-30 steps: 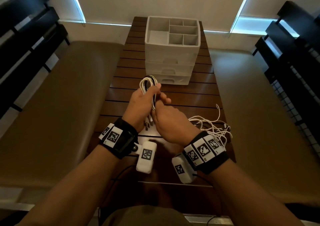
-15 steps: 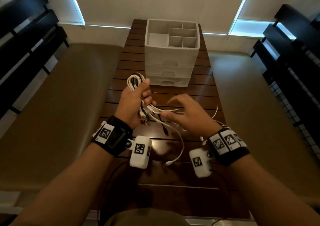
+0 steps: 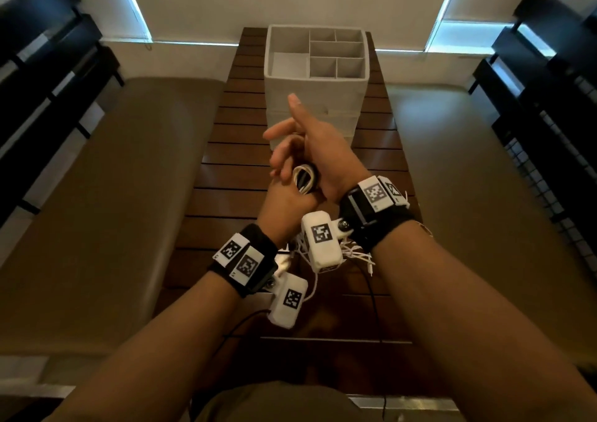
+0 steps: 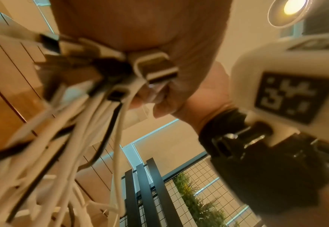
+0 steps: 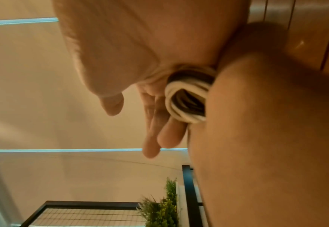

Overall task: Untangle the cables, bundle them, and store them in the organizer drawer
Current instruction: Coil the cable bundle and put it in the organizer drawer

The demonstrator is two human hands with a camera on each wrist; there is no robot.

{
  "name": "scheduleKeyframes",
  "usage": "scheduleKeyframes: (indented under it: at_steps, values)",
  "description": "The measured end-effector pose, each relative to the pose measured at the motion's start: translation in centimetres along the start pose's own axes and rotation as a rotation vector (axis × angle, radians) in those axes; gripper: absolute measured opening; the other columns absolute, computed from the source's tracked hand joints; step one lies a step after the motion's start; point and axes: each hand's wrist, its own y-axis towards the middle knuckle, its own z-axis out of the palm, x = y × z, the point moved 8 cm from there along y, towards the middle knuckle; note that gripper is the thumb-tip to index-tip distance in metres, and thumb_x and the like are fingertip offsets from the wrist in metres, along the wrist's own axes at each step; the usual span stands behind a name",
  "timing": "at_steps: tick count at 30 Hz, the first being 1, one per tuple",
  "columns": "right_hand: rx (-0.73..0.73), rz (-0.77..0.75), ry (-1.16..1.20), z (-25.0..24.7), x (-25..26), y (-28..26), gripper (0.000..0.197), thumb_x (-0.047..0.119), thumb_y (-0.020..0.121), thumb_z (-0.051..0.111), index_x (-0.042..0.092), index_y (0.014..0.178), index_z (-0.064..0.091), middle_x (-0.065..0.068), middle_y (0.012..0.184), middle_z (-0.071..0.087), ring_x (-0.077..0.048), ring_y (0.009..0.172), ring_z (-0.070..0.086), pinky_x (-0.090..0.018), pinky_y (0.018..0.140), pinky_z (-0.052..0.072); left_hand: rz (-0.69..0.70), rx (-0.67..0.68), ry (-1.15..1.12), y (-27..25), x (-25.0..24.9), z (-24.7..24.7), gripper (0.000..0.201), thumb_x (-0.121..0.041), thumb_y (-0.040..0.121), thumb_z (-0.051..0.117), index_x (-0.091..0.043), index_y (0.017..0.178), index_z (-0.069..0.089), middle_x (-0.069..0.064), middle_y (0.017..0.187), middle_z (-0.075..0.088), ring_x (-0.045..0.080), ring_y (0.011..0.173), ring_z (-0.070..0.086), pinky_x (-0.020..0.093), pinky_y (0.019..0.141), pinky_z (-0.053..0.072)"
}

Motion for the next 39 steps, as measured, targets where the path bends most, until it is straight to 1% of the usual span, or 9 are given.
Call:
scheduleKeyframes:
  at_steps: [4, 9, 12, 16, 20, 23, 28, 33, 39]
  values:
    - [-0.042, -0.069, -0.050, -0.4, 1.2, -0.4, 0.069, 0.060, 0.104, 0.047, -0.004, 0.107, 0.071, -0.013, 0.064, 0.059, -0.020, 0.046, 0.047, -0.027, 0.051, 0.045, -0.063, -0.045, 0.019, 0.6, 0.9, 0.3, 0.020, -0.002, 0.087, 0.067, -0.018, 0.076, 0.063, 0.000, 0.070, 0.067, 0.013, 0.064, 0.064, 0.040, 0.062, 0.053]
    - [-0.263, -0.115, -0.065, -1.6, 0.9, -0.7, 0.067, 0.058, 0.103, 0.052, -0.003, 0.078, 0.067, -0.004, 0.046, 0.040, -0.017, 0.037, 0.029, -0.024, 0.043, 0.026, -0.153, -0.003, 0.151, 0.3, 0.9, 1.4, 0.049, 0.004, 0.093, 0.063, -0.019, 0.053, 0.046, -0.010, 0.042, 0.048, 0.002, 0.040, 0.047, 0.017, 0.047, 0.036]
    - [-0.320, -0.131, 0.031, -2.1, 0.5, -1.2, 0.061, 0.053, 0.104, 0.052, 0.004, 0.068, 0.059, -0.004, 0.045, 0.035, -0.017, 0.035, 0.026, -0.023, 0.043, 0.025, -0.152, -0.008, 0.181, 0.0, 1.1, 1.4, 0.056, 0.000, 0.094, 0.062, -0.018, 0.047, 0.039, -0.012, 0.034, 0.043, 0.004, 0.036, 0.041, 0.015, 0.040, 0.028]
    - [-0.349, -0.144, 0.110, -2.7, 0.4, -1.7, 0.050, 0.043, 0.107, 0.051, 0.004, 0.079, 0.063, -0.007, 0.052, 0.048, -0.018, 0.039, 0.039, -0.027, 0.044, 0.038, -0.131, -0.024, 0.190, 0.3, 0.3, 0.9, 0.050, -0.002, 0.093, 0.065, -0.023, 0.052, 0.046, -0.013, 0.044, 0.052, 0.002, 0.043, 0.046, 0.019, 0.049, 0.033]
    - [-0.352, -0.233, 0.074, -2.9, 1.5, -2.4, 0.043, 0.039, 0.108, 0.052, 0.001, 0.095, 0.067, -0.016, 0.076, 0.067, -0.028, 0.066, 0.062, -0.040, 0.066, 0.056, -0.179, -0.092, 0.231, 0.7, 0.6, 0.8, 0.039, -0.006, 0.086, 0.065, -0.023, 0.055, 0.049, -0.004, 0.057, 0.058, 0.007, 0.051, 0.049, 0.026, 0.053, 0.038]
    - [-0.349, -0.199, 0.040, -2.3, 1.6, -2.4, 0.052, 0.049, 0.105, 0.053, 0.003, 0.086, 0.069, -0.017, 0.074, 0.068, -0.028, 0.066, 0.063, -0.037, 0.064, 0.053, -0.231, -0.122, 0.252, 0.8, 1.5, 0.7, 0.035, -0.019, 0.089, 0.065, -0.023, 0.057, 0.052, -0.001, 0.061, 0.064, 0.019, 0.057, 0.057, 0.031, 0.056, 0.041]
    - [-0.375, -0.144, 0.065, -2.9, 0.7, -2.1, 0.055, 0.054, 0.102, 0.056, 0.005, 0.078, 0.068, -0.016, 0.067, 0.064, -0.026, 0.055, 0.057, -0.031, 0.053, 0.049, -0.194, -0.104, 0.320, 0.3, 0.4, 0.8, 0.045, -0.026, 0.095, 0.065, -0.024, 0.055, 0.045, -0.004, 0.055, 0.055, 0.017, 0.052, 0.047, 0.028, 0.052, 0.030]
    - [-0.578, -0.131, 0.136, -4.1, -0.2, -2.2, 0.061, 0.053, 0.099, 0.061, 0.016, 0.053, 0.045, -0.002, 0.048, 0.034, -0.019, 0.035, 0.031, -0.026, 0.041, 0.031, -0.211, -0.101, 0.432, -0.6, 0.2, 1.4, 0.036, -0.019, 0.103, 0.053, -0.028, 0.069, 0.046, -0.005, 0.068, 0.056, 0.008, 0.060, 0.050, 0.024, 0.054, 0.033]
    - [-0.591, -0.122, 0.196, -4.2, -0.1, -1.6, 0.059, 0.050, 0.101, 0.060, 0.022, 0.054, 0.035, 0.000, 0.050, 0.024, -0.017, 0.036, 0.022, -0.024, 0.040, 0.024, -0.172, -0.099, 0.403, 0.1, 0.8, 1.2, 0.037, -0.015, 0.100, 0.055, -0.028, 0.068, 0.044, 0.000, 0.068, 0.057, 0.020, 0.063, 0.055, 0.034, 0.059, 0.040]
